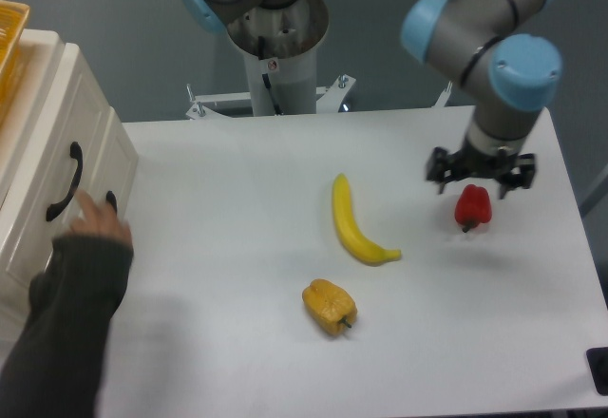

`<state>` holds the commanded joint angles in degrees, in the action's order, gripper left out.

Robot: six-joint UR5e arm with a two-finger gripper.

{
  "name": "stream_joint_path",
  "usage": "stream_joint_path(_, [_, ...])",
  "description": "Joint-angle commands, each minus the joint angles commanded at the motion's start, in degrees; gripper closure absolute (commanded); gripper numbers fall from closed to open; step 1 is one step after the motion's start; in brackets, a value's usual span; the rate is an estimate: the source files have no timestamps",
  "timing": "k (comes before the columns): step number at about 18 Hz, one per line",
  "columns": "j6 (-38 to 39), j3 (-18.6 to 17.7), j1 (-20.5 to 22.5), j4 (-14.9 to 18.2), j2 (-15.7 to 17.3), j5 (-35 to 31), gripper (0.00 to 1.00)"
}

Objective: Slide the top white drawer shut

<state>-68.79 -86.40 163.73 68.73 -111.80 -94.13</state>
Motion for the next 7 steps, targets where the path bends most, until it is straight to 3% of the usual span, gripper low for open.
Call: stream_joint_path(7, [-8.4, -0.5, 3.3, 1.1, 2.5, -0.4, 0.00])
